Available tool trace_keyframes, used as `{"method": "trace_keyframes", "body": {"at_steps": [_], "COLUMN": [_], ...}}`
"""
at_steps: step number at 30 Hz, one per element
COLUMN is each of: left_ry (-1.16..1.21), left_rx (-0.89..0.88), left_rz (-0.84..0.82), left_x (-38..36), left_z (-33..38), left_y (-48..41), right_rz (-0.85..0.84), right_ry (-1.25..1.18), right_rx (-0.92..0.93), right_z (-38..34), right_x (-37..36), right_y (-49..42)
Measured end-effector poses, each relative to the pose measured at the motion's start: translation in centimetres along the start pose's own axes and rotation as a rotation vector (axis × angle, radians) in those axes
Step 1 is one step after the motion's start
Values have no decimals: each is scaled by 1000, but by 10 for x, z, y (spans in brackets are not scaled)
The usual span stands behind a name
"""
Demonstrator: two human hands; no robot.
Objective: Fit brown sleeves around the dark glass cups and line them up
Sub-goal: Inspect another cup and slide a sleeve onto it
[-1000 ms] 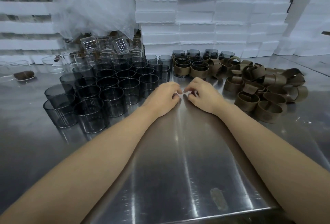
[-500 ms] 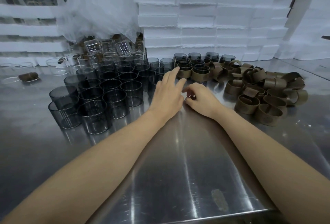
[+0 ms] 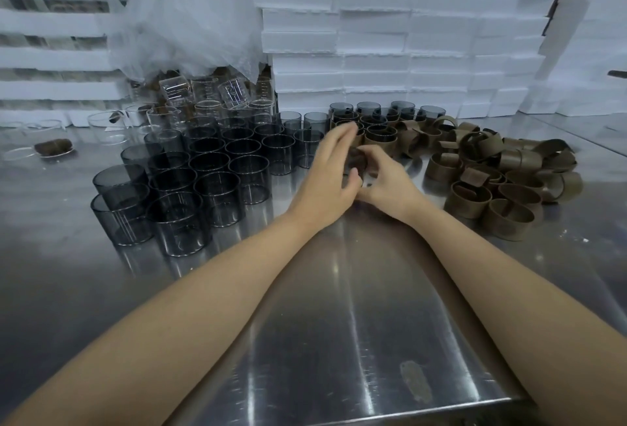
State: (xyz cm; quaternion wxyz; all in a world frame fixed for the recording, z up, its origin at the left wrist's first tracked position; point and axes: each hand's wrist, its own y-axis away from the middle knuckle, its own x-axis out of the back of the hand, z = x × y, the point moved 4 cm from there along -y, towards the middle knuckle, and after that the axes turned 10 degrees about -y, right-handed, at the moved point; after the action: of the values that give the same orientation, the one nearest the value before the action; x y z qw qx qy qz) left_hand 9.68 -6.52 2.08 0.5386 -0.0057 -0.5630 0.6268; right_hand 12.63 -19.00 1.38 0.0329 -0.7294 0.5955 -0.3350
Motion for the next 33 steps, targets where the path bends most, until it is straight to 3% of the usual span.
{"method": "trace_keyframes", "body": {"at_steps": [5, 14, 33], "left_ry": [259, 695, 877], "left_rx": [286, 570, 715], "left_rz": [-74, -164, -108], "left_x": [-6, -6, 1], "left_z": [-17, -29, -31], "left_y": [-3, -3, 0], "right_rz": [164, 93, 2], "right_ry": [-58, -85, -134], "right_rx": [117, 133, 127], "right_z": [-4, -1, -4], "right_x": [5, 2, 1], "right_y": [-1, -3, -1]}}
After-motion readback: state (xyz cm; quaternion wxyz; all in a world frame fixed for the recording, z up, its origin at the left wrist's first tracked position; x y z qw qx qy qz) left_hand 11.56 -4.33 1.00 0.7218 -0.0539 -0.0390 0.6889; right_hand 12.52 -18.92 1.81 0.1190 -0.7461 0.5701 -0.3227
